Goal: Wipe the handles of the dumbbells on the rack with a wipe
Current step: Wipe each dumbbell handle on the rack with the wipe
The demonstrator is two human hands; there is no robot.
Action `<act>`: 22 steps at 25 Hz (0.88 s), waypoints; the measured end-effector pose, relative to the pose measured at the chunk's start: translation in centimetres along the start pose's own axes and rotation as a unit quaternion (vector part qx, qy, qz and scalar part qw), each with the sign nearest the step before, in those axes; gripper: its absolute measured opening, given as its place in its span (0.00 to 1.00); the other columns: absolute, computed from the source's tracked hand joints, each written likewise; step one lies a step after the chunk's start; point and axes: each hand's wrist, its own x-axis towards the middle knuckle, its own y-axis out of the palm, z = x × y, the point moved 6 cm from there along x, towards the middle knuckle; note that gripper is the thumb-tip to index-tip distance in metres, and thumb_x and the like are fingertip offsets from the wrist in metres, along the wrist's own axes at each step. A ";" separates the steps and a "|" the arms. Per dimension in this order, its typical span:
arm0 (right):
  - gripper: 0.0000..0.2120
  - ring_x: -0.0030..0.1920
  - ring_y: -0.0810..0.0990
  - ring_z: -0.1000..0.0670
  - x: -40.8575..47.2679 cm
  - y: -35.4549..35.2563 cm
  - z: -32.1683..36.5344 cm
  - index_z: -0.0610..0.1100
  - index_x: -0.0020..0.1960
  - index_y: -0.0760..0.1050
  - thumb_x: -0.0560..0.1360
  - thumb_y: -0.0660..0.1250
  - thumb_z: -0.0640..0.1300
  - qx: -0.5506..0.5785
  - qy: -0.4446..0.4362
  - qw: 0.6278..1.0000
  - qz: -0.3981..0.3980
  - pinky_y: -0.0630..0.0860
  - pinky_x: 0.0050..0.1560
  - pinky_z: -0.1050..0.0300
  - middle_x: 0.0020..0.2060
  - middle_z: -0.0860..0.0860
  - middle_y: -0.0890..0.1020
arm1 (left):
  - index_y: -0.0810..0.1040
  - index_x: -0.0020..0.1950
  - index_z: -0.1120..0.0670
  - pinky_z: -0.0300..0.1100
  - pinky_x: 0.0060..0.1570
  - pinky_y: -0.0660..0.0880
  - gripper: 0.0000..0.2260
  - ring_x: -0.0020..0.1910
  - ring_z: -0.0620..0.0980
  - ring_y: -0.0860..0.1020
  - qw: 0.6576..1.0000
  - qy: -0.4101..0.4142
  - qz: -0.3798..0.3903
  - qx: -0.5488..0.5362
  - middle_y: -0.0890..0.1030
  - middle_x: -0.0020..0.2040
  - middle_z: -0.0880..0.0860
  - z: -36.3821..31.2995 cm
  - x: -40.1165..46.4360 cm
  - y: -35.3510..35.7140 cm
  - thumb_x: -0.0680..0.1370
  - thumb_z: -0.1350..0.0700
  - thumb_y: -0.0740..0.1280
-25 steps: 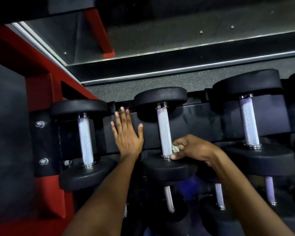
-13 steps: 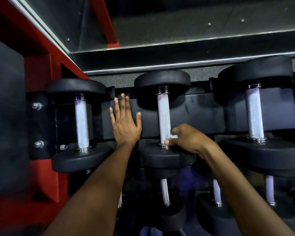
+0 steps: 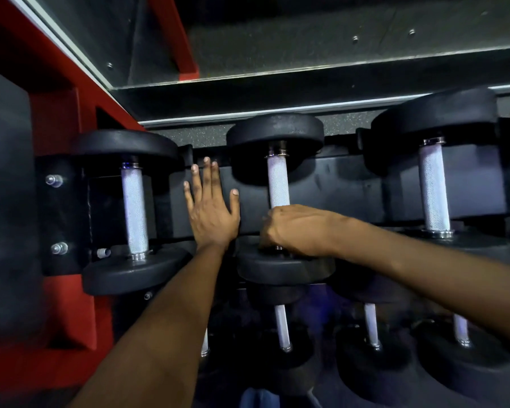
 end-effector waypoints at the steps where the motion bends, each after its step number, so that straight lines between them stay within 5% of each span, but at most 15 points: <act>1: 0.11 0.55 0.79 0.43 -1.0 0.4 -0.2 0.47 0.53 0.77 0.74 0.60 0.41 0.002 -0.040 0.999 -0.001 0.76 0.54 0.49 0.51 0.46 0.81 | 0.55 0.79 0.57 0.53 0.76 0.46 0.30 0.78 0.54 0.51 1.000 0.001 0.002 0.000 0.55 0.79 0.53 -0.1 0.0 0.1 0.79 0.45 0.50; 7: 0.12 0.61 0.77 0.45 0.0 1.7 -0.4 0.48 0.54 0.77 0.74 0.61 0.39 -0.036 -0.064 0.997 -0.021 0.72 0.63 0.44 0.54 0.46 0.81 | 0.55 0.79 0.57 0.53 0.76 0.46 0.30 0.78 0.54 0.50 1.000 -0.001 0.002 0.005 0.54 0.79 0.53 -0.1 0.0 -0.2 0.79 0.45 0.49; 11: 0.21 0.61 0.78 0.51 -6.4 1.2 -1.9 0.45 0.60 0.78 0.70 0.59 0.35 0.135 -0.059 0.983 -0.110 0.69 0.66 0.54 0.58 0.49 0.81 | 0.55 0.79 0.57 0.52 0.76 0.44 0.30 0.79 0.54 0.50 1.000 -0.003 0.001 0.008 0.54 0.79 0.52 -0.2 0.0 -0.1 0.79 0.45 0.49; 13: 0.22 0.55 0.81 0.52 -8.5 1.4 -4.7 0.44 0.58 0.80 0.69 0.58 0.33 0.188 0.044 0.966 -0.174 0.74 0.59 0.60 0.54 0.50 0.83 | 0.54 0.79 0.57 0.51 0.76 0.44 0.30 0.79 0.54 0.50 1.000 -0.009 0.004 0.009 0.54 0.80 0.52 -0.2 0.0 -0.1 0.79 0.45 0.48; 16: 0.17 0.51 0.80 0.54 -6.0 2.6 -8.0 0.43 0.55 0.81 0.72 0.62 0.29 0.396 0.271 0.847 -0.226 0.72 0.47 0.68 0.50 0.48 0.84 | 0.54 0.79 0.57 0.51 0.76 0.44 0.30 0.79 0.54 0.50 1.000 -0.008 0.005 0.014 0.54 0.80 0.52 -0.3 0.0 -0.1 0.79 0.45 0.48; 18: 0.20 0.49 0.79 0.48 -2.0 4.7 -5.7 0.40 0.54 0.78 0.69 0.57 0.24 0.616 0.240 0.744 -0.100 0.72 0.40 0.63 0.50 0.40 0.82 | 0.56 0.79 0.56 0.51 0.76 0.45 0.30 0.78 0.53 0.51 1.000 -0.010 0.000 0.007 0.55 0.79 0.52 -0.1 0.0 0.0 0.79 0.45 0.49; 20: 0.22 0.43 0.78 0.51 -0.7 5.2 -4.4 0.37 0.54 0.76 0.66 0.55 0.24 0.667 0.190 0.719 -0.041 0.69 0.33 0.67 0.45 0.41 0.81 | 0.57 0.78 0.56 0.51 0.76 0.46 0.30 0.78 0.53 0.52 1.000 -0.008 -0.004 0.005 0.56 0.79 0.51 -0.1 0.0 -0.2 0.78 0.45 0.50; 22: 0.19 0.37 0.74 0.56 -1.9 4.9 -5.4 0.39 0.52 0.75 0.61 0.61 0.31 0.650 0.176 0.738 -0.046 0.67 0.32 0.69 0.39 0.47 0.78 | 0.57 0.78 0.56 0.50 0.76 0.45 0.30 0.78 0.53 0.52 1.000 -0.007 -0.004 0.007 0.56 0.79 0.51 -0.2 0.2 -0.2 0.78 0.45 0.50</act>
